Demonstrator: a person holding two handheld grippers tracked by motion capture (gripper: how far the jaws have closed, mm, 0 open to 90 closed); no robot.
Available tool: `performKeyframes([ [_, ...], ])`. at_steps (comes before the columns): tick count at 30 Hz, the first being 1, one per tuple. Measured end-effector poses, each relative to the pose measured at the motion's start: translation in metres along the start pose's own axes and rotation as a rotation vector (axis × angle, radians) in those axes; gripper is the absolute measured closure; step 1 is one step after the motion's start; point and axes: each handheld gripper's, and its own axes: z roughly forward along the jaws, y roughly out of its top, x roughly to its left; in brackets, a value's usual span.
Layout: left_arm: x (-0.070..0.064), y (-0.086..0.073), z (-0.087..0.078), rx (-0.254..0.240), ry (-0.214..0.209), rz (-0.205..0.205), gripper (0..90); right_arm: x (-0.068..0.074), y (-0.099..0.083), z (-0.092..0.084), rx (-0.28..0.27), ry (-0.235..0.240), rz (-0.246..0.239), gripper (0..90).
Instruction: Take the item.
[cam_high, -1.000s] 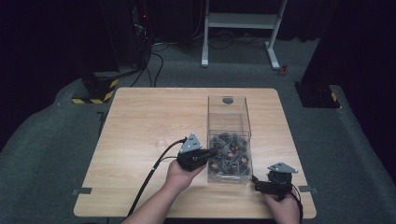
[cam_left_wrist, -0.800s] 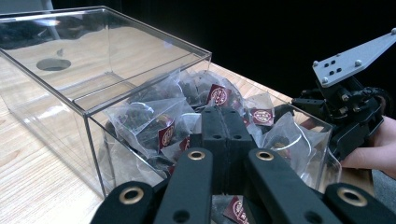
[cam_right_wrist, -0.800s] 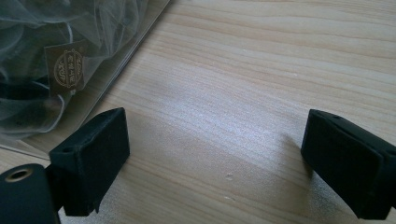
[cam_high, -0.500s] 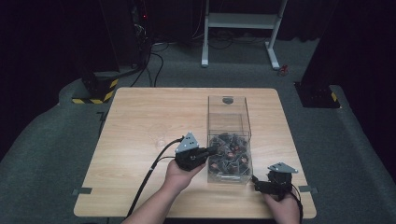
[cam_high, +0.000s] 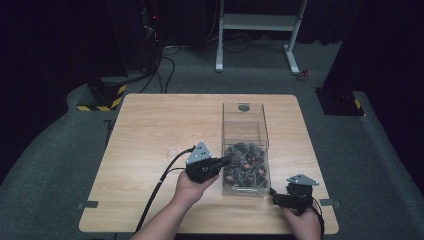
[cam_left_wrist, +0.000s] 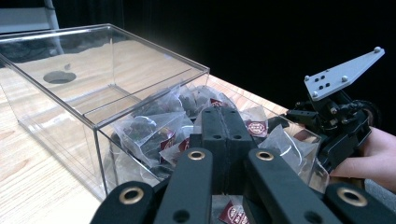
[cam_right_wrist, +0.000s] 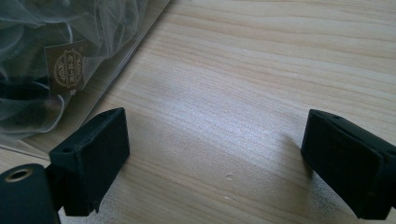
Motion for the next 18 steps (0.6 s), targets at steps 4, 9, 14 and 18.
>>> performKeyframes([
  [4,0.000,0.001,-0.003,-0.008,0.002,0.000,90.0,0.000,0.000,0.000,0.000,0.000,0.000,7.6],
  [9,0.002,0.001,-0.006,-0.014,0.001,-0.006,90.0,0.000,0.000,0.000,0.000,0.000,0.000,7.6],
  [14,0.002,0.002,-0.009,-0.026,-0.004,-0.008,90.0,0.000,0.000,0.000,0.000,0.000,0.000,7.6],
  [18,0.003,0.003,-0.011,-0.029,-0.003,-0.006,90.0,0.000,0.000,0.000,0.000,0.000,0.000,7.6],
])
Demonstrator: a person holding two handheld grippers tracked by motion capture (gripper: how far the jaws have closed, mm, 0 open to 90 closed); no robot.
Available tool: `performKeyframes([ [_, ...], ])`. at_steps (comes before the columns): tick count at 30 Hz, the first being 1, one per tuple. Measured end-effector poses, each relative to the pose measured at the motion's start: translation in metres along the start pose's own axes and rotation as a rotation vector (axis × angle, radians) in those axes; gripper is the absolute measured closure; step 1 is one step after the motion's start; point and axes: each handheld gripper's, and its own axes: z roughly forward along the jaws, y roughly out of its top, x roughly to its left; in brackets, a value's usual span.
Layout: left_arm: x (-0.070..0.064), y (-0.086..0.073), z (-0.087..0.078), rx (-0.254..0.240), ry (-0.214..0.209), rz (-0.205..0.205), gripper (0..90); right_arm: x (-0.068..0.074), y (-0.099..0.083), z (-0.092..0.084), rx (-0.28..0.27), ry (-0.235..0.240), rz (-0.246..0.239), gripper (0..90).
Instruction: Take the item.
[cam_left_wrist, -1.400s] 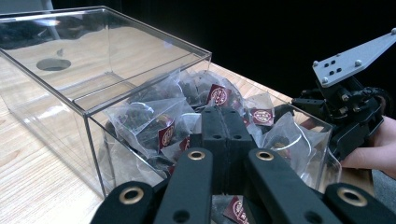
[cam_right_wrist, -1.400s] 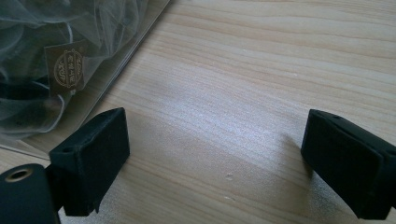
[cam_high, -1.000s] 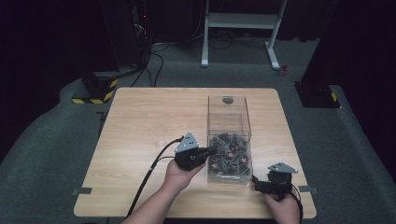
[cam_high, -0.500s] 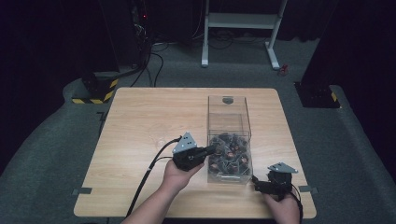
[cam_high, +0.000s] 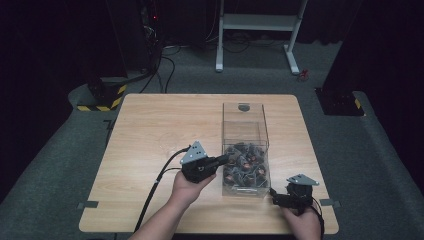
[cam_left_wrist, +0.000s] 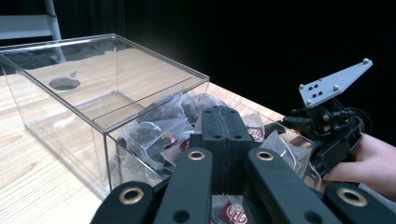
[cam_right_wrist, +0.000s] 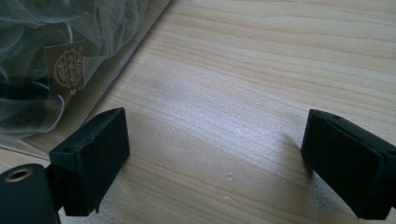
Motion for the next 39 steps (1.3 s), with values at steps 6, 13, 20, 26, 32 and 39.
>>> performKeyframes([
  [6,0.002,0.002,-0.005,-0.010,0.005,-0.003,90.0,0.000,0.000,0.000,0.000,0.000,0.000,7.6],
  [13,0.005,0.000,-0.012,-0.016,0.019,-0.007,90.0,0.000,0.000,0.000,0.000,0.000,0.000,7.6],
  [20,0.011,-0.003,-0.020,-0.015,0.036,-0.011,90.0,0.000,0.000,0.000,0.000,0.000,0.000,7.6],
  [26,0.016,-0.004,-0.029,-0.021,0.052,-0.016,90.0,0.000,0.000,0.000,0.000,0.000,0.000,7.6],
  [32,0.022,-0.004,-0.037,-0.027,0.070,-0.017,90.0,0.000,0.000,0.000,0.000,0.000,0.000,7.6],
  [39,0.028,-0.006,-0.046,-0.031,0.092,-0.023,90.0,0.000,0.000,0.000,0.000,0.000,0.001,7.7],
])
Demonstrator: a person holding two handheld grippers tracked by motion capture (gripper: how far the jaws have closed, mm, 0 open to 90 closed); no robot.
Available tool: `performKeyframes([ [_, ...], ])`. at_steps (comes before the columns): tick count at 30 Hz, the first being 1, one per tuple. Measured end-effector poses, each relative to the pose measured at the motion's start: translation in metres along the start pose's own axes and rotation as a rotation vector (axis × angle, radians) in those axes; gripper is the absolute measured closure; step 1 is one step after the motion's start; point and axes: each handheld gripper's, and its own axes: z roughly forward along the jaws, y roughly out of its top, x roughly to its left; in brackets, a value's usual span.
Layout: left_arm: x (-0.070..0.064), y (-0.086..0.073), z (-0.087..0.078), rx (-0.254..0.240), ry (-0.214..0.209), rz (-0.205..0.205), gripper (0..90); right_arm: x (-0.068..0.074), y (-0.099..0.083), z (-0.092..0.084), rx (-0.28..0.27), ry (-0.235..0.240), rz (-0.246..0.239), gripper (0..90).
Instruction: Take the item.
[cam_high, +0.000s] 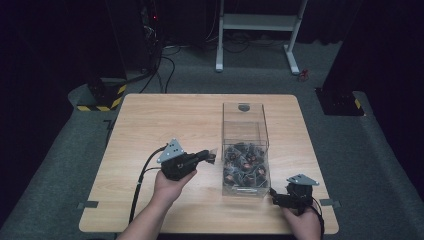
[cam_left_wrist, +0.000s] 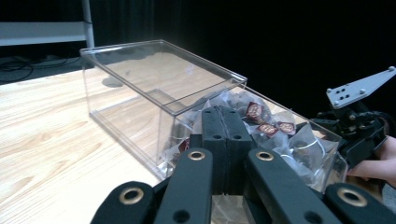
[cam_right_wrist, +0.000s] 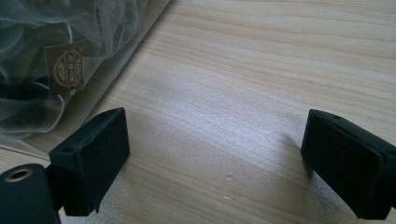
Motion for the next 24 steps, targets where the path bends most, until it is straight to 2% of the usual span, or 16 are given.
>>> performKeyframes([
  [24,0.028,-0.001,-0.027,-0.011,0.086,-0.013,90.0,0.000,0.000,0.000,0.000,0.000,0.000,7.7],
])
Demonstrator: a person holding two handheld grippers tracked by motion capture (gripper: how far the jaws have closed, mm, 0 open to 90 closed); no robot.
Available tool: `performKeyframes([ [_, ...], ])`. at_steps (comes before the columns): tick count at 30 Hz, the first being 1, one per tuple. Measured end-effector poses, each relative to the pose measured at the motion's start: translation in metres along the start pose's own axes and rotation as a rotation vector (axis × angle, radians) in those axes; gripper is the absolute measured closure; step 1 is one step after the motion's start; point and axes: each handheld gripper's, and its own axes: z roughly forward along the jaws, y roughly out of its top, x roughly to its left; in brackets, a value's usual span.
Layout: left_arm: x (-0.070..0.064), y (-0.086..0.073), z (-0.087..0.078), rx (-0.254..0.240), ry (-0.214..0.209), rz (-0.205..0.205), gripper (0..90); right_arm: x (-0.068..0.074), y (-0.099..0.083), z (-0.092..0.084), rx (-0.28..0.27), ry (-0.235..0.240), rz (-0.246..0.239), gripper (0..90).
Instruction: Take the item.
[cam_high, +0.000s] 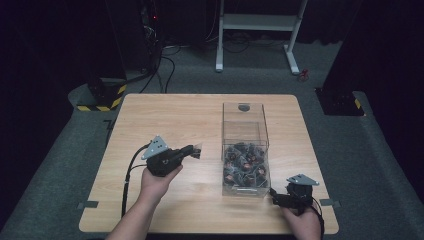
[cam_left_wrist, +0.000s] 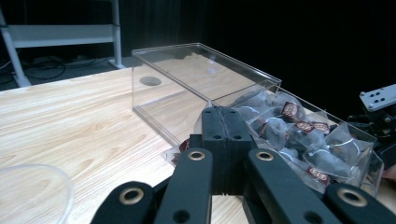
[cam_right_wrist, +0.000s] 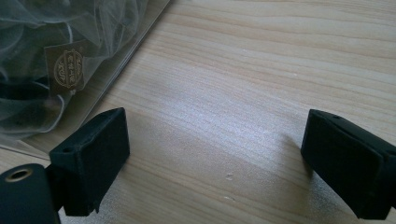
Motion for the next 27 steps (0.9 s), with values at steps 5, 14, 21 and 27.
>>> performKeyframes([
  [5,0.008,0.000,-0.006,-0.004,0.022,-0.003,90.0,0.000,0.000,0.000,0.000,0.000,0.000,7.6],
  [14,0.019,0.001,-0.017,-0.018,0.051,-0.011,90.0,0.000,0.000,0.000,0.000,0.000,0.000,7.7],
  [21,0.026,0.003,-0.024,-0.023,0.073,-0.015,90.0,0.000,0.000,0.000,0.000,0.000,0.000,7.7],
  [27,0.033,0.004,-0.029,-0.026,0.093,-0.020,90.0,0.000,0.000,0.000,0.000,0.000,0.000,7.6],
])
